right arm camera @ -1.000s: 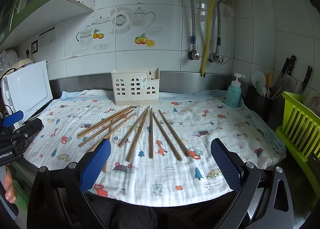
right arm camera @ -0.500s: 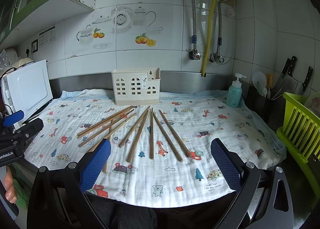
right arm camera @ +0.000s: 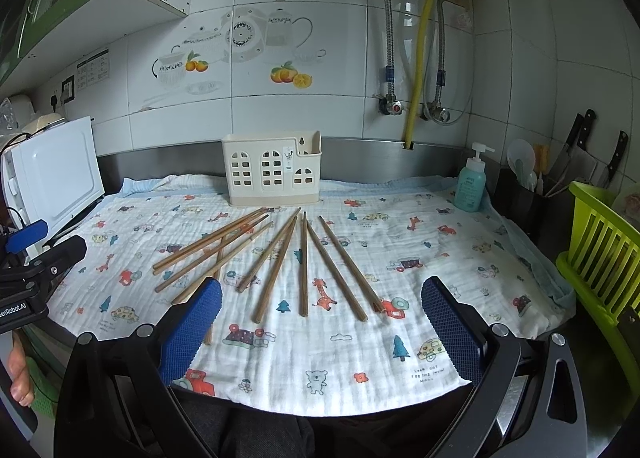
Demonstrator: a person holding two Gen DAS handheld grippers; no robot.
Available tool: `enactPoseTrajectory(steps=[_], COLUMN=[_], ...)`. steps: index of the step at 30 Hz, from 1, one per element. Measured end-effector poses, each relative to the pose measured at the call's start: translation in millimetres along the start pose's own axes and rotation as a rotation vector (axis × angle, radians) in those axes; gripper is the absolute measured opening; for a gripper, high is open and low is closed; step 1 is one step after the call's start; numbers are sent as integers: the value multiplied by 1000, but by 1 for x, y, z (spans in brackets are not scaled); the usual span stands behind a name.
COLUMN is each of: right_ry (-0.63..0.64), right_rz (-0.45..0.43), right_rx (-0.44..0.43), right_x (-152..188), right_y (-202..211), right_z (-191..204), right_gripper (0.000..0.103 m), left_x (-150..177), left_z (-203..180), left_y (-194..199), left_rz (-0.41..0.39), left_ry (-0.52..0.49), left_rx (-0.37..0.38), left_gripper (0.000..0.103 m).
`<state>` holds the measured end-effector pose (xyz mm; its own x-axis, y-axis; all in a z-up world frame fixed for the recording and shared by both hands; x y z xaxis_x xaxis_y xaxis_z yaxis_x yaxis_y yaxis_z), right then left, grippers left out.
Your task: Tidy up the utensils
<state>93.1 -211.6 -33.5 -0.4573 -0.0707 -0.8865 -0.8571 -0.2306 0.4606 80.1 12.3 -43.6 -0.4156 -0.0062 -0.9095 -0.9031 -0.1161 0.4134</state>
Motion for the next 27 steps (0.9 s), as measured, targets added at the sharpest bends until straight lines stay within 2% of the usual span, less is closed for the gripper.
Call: enactPoseTrajectory(steps=[27], right_ry=[-1], right_rz=[49], right_rx=[-10], right_x=[5], right_y=[-23], right_z=[1], right_gripper=[97], left_x=[5], left_z=[7], left_y=[-27], left_rz=[52], left_ry=[22], left_rx=[1], left_gripper=[98])
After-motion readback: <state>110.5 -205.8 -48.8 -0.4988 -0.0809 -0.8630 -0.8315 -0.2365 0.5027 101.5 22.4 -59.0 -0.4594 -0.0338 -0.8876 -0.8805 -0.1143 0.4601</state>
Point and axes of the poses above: each gripper's, at about its wrist camera, not at the fingertips, and y roughly against the way its jaws point, z to its left, x to its underside, the point moved 7 cm from there along -y, roughly the way its jaws point, and after that the axes turned 7 degrees about -x, right-handed, at the moved point
